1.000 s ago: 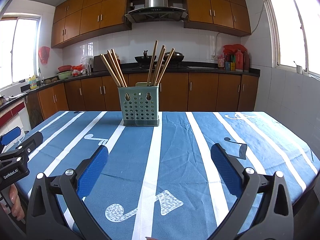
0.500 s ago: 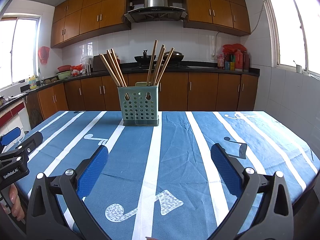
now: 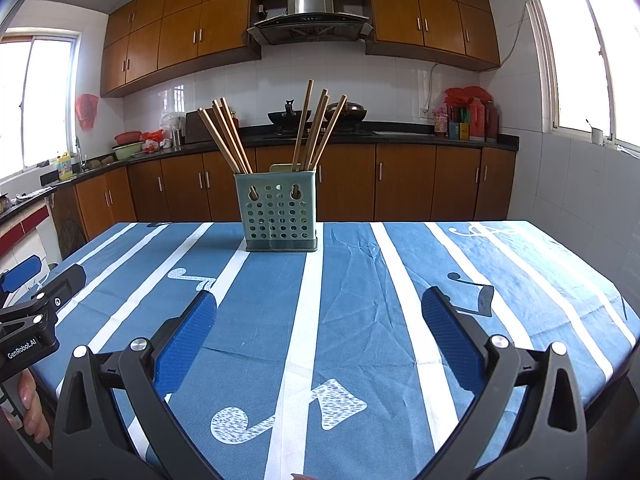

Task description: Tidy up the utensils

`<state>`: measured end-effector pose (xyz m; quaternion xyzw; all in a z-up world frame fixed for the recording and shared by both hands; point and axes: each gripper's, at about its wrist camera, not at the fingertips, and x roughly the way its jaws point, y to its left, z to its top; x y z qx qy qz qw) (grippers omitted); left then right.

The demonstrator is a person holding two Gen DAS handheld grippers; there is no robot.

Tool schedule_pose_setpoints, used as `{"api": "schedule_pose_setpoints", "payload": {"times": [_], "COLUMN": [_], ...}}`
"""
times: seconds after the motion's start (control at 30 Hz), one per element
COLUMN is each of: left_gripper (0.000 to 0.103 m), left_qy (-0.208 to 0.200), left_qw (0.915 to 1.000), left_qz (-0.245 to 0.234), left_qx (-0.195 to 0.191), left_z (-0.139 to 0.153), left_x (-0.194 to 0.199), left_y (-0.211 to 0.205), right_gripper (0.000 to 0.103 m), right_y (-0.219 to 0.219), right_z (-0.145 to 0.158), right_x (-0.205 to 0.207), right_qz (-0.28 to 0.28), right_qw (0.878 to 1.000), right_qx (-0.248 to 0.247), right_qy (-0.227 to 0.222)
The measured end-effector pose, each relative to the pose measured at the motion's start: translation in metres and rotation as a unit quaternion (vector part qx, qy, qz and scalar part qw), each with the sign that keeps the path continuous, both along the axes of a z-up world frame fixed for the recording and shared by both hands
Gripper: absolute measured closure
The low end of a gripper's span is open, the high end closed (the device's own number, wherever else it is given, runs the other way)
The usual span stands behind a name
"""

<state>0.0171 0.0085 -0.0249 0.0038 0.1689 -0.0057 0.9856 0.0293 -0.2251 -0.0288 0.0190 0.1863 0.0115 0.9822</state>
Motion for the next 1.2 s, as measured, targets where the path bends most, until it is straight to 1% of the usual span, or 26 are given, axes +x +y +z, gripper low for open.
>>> {"api": "schedule_pose_setpoints", "payload": {"times": [1.2], "left_gripper": [0.004], "left_qy": [0.001], "left_qw": [1.0000], "left_qz": [0.002], "left_qx": [-0.001], "left_z": [-0.0018], "left_x": [0.0007], "left_y": [0.0005], "right_gripper": [0.002], "right_y": [0.0019], "right_z": [-0.0020], "right_x": [0.0009], "right_qz": [-0.002], "right_qw": [1.000], "right_qx": [0.001], "right_qy": [0.003]}}
